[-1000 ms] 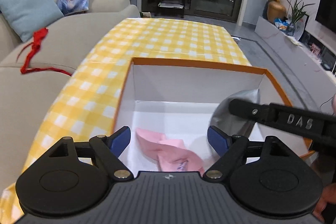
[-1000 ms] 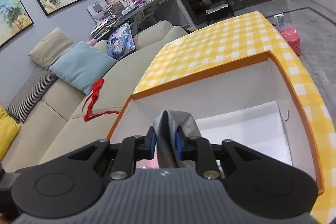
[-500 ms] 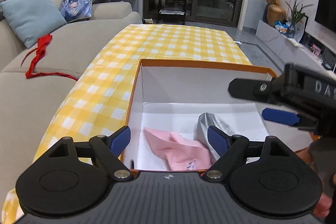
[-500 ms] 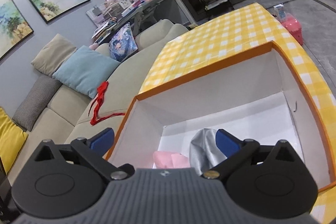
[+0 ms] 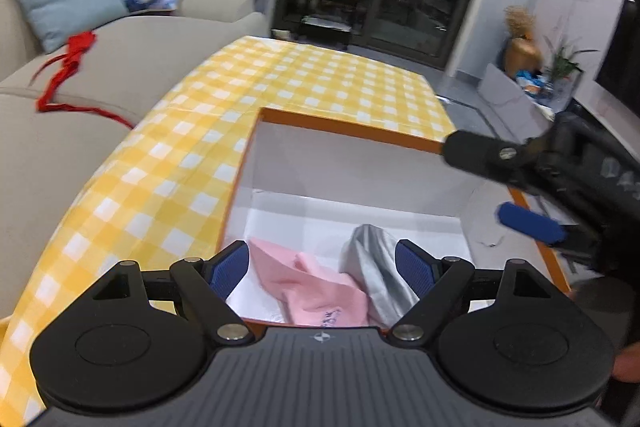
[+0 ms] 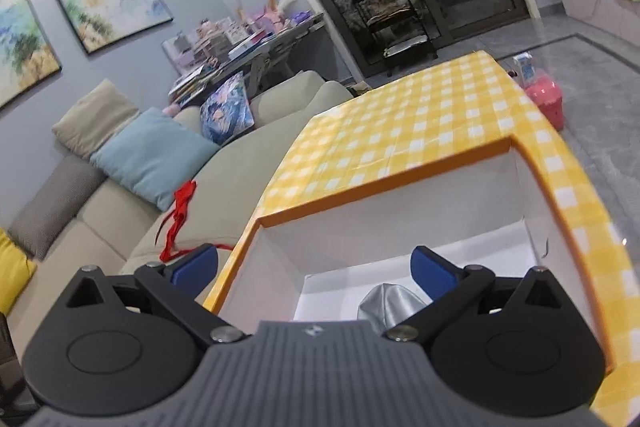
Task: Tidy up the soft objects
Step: 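Withdraw both tools from the box back toward the pile, then grasp the navy cloth with the right tool and lift it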
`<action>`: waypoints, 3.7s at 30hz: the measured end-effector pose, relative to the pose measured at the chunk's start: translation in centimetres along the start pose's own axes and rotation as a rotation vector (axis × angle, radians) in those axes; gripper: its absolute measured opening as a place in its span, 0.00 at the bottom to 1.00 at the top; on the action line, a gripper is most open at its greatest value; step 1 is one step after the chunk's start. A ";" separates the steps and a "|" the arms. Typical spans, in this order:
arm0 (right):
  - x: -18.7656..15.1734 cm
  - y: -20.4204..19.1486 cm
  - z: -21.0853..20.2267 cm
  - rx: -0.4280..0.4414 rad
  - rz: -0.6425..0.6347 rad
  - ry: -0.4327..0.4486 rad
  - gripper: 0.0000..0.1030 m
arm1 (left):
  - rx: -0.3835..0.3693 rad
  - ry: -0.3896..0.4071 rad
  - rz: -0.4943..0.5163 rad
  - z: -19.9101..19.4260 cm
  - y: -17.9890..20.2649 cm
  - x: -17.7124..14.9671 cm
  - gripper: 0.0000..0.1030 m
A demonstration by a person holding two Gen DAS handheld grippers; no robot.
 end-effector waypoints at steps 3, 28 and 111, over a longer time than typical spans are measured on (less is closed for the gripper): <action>1.1 -1.7 -1.7 -0.005 -0.048 0.025 0.98 | -0.015 0.015 -0.058 -0.9 -0.3 0.2 0.94; -5.6 -10.8 -21.6 -0.201 -0.005 0.177 0.98 | 0.082 -0.190 0.040 -12.0 1.3 -3.3 0.94; -16.0 2.0 -14.0 -0.348 0.280 -0.362 0.16 | -0.290 -0.166 0.167 -13.5 3.0 -23.1 0.90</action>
Point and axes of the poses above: each gripper's, at about its wrist camera, not at the fingertips, and z roughly the way its jaws point, y to its right, x to its top, the point moved 1 cm from there along z, roughly the way its jaws point, and after that the axes turned 13 degrees about x, right-handed, at the moved point
